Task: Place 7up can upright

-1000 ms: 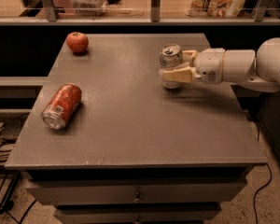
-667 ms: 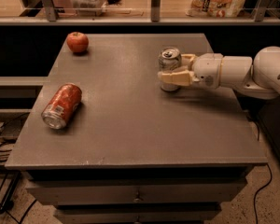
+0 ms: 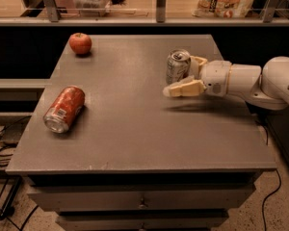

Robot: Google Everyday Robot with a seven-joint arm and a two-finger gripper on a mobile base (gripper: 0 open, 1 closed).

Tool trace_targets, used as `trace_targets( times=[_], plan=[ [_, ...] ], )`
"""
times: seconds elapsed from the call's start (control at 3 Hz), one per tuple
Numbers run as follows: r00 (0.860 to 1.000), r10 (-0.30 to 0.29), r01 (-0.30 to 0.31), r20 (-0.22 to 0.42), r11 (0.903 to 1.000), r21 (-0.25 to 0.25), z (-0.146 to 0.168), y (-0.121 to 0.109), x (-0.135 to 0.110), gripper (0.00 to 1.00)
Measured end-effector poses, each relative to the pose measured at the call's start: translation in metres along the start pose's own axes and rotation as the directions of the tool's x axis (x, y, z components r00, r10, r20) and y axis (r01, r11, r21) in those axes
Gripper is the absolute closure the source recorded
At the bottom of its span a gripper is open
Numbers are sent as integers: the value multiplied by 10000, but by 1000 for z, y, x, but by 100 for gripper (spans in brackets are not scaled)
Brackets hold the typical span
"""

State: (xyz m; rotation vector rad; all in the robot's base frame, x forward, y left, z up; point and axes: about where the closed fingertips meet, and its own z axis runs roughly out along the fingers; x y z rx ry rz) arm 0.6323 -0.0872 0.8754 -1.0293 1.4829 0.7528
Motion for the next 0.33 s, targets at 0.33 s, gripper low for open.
trace_targets(
  times=[0.33],
  plan=[
    [10000, 0, 0, 2, 10000, 2, 0, 0, 0, 0]
  ],
)
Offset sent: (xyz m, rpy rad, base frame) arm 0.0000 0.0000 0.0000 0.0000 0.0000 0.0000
